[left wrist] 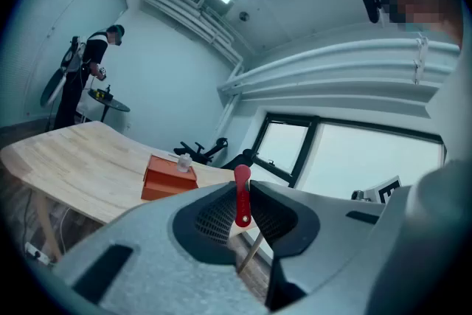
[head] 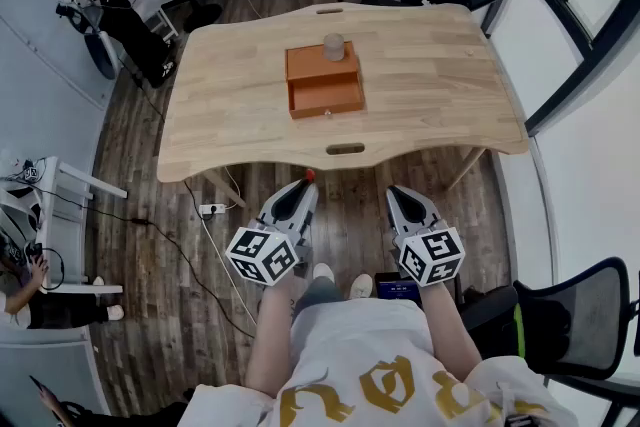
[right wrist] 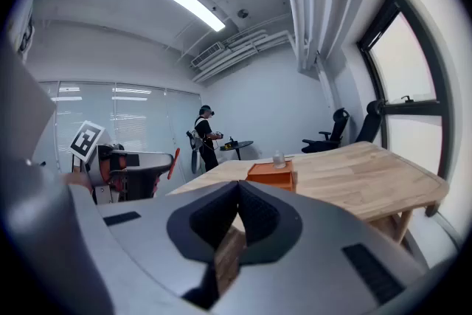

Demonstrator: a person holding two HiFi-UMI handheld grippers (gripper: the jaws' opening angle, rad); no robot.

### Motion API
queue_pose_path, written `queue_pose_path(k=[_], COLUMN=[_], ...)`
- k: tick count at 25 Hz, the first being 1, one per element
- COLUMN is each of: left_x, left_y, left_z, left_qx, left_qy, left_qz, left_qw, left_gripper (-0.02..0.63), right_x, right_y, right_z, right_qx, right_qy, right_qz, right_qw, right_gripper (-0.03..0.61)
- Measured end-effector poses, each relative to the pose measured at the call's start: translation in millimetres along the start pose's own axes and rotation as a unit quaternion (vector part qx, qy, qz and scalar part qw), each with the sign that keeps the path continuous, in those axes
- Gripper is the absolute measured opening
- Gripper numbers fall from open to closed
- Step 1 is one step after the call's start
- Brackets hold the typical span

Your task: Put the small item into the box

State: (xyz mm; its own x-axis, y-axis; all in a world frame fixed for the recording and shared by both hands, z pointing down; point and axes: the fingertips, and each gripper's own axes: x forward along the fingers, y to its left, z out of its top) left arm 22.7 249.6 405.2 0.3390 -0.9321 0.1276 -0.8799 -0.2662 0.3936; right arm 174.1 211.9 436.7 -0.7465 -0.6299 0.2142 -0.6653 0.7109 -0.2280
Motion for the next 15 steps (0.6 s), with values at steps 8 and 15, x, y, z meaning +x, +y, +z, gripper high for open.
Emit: queue_pose_path(k=[8, 15], left_x=[-16.4, -19.0], left_y=[6.4, 10.6], left_z=[6.7, 10.5], left_qx=[0.006, 0.000], left_qy=[-0.005, -0.008], left_qz=[0.016, 0.022], left_qw=[0.9998, 0.9997], left_gripper=[0.052, 0.052], right_x=[-1.5, 0.6], right_y=[17.2, 16.8], right_z=[7.8, 7.2], right_qx=[-0.012, -0.007], right_qy=[-0.004, -0.003], right_qz=[0.012, 0.012], right_qw=[1.000, 1.000], right_gripper=[0.011, 0.011])
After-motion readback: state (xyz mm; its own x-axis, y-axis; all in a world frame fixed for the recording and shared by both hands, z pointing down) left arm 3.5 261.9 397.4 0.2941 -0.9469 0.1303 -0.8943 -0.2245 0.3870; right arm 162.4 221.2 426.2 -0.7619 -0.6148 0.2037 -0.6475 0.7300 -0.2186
